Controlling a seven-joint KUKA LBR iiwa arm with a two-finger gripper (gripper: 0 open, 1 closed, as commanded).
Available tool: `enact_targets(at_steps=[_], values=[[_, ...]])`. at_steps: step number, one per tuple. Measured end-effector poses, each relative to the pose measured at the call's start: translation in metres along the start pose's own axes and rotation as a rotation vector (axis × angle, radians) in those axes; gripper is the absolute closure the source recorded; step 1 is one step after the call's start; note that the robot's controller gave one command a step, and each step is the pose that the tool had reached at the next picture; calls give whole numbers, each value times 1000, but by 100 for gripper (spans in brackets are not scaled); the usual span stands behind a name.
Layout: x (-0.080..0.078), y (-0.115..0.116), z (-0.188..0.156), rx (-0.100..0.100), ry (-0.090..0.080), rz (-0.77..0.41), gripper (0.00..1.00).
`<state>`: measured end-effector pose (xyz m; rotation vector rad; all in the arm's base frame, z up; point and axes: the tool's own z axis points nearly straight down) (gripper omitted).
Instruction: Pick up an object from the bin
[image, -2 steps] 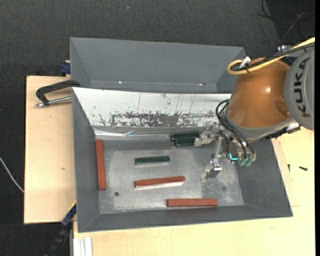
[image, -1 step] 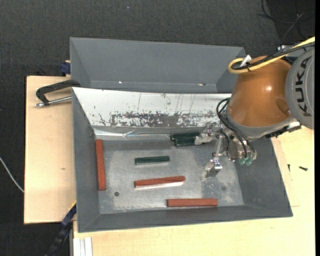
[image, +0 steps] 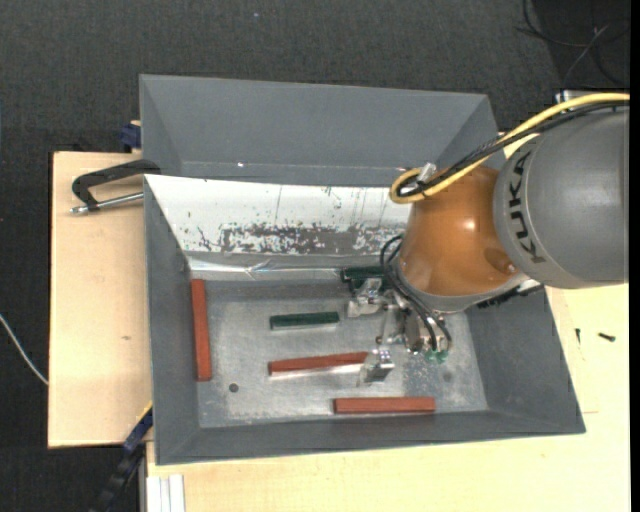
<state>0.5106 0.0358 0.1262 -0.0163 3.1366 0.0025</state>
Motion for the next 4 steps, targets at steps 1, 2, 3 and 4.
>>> enact_targets(at_steps=[1, 2, 3, 4], values=[[-9, 51, 0, 0, 3, -194, 0], [12, 51, -4, -1, 4, -14, 0], [2, 43, 55, -2, 1, -137, 0], [17, 49, 50, 3, 14, -42, 100]])
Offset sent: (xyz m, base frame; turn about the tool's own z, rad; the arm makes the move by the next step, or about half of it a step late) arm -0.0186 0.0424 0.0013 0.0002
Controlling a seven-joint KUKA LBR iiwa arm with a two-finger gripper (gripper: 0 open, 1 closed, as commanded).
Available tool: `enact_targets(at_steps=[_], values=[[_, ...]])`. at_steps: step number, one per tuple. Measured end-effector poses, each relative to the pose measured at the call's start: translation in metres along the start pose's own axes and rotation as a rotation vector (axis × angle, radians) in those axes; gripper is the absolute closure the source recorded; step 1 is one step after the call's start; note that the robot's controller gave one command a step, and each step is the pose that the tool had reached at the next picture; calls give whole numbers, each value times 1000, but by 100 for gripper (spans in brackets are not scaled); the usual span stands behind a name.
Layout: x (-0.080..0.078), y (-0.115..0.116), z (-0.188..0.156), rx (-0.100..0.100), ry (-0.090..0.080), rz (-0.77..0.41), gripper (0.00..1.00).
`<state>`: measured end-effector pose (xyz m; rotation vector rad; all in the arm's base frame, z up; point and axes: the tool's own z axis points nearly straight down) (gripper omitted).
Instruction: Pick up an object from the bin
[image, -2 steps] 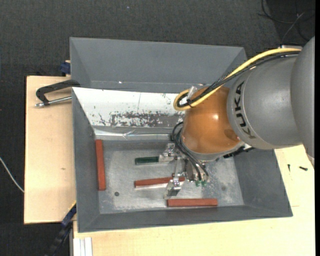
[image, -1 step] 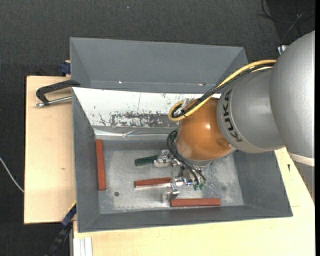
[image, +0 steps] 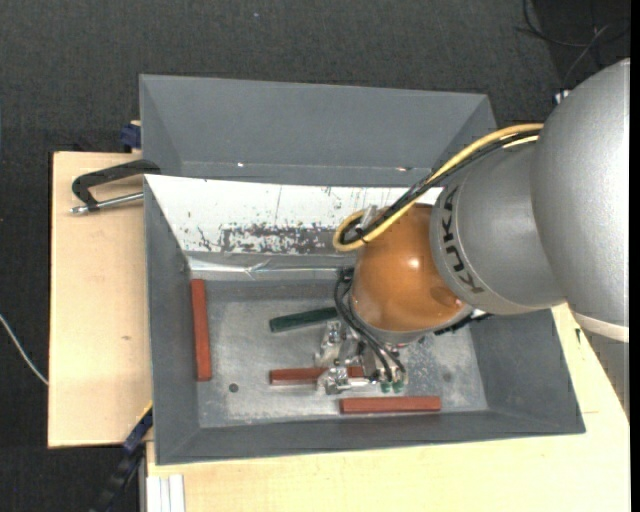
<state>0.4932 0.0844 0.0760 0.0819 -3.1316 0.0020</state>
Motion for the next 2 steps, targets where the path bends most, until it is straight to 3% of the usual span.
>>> enact_targets(at_steps=[2], values=[[0, 0, -1, 0, 0, -1, 100]])
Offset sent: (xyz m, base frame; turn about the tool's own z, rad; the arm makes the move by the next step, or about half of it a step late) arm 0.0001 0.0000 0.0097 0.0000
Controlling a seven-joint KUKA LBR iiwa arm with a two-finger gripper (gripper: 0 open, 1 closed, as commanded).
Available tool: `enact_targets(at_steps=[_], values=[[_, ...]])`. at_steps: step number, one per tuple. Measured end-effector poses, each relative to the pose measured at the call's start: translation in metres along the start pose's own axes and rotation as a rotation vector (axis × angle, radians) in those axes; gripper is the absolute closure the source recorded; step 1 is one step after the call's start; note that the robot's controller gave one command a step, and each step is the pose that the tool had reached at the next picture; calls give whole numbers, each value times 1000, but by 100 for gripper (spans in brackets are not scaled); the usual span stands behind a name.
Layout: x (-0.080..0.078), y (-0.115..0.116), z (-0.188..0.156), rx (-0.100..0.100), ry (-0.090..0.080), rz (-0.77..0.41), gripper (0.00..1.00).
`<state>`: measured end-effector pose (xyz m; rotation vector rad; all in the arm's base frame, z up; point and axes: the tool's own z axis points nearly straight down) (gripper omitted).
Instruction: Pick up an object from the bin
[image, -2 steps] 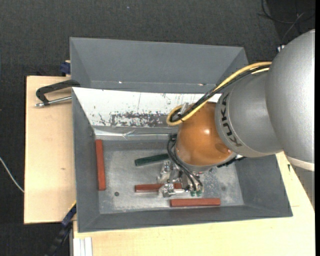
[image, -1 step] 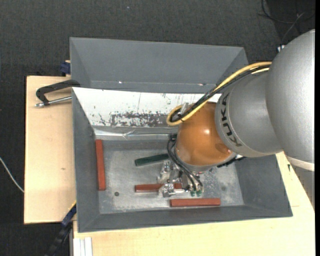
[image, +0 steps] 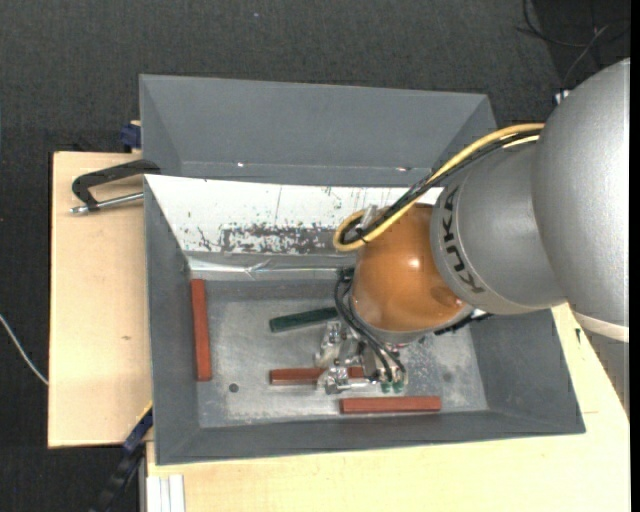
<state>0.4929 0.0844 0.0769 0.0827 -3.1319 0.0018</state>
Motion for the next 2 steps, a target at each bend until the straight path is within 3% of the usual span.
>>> enact_targets(at_steps=[2], values=[[2, 1, -28, -2, -5, 0, 100]])
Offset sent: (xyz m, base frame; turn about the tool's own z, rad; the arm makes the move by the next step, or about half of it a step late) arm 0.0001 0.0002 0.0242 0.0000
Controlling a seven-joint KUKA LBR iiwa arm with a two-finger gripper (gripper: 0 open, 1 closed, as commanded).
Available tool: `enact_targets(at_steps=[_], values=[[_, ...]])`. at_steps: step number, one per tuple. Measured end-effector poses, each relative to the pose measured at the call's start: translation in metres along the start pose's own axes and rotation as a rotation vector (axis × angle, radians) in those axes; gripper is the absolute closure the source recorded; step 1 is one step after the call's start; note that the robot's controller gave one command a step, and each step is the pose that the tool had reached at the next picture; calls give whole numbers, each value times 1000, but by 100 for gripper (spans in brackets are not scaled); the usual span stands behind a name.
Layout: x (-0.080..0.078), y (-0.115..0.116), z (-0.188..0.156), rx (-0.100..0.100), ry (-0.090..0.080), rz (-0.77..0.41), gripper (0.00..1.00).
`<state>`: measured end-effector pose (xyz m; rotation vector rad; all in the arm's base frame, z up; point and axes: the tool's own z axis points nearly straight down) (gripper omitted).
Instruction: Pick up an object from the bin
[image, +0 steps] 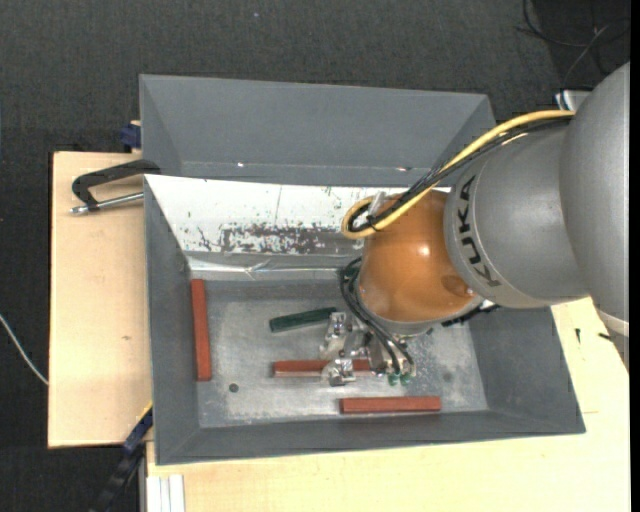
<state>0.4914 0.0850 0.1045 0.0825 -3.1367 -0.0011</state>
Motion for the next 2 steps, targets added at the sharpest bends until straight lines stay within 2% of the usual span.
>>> enact_targets(at_steps=[1, 2], values=[[-2, 0, -17, -1, -10, 0, 100], [-3, 0, -24, -1, -12, 0, 100]])
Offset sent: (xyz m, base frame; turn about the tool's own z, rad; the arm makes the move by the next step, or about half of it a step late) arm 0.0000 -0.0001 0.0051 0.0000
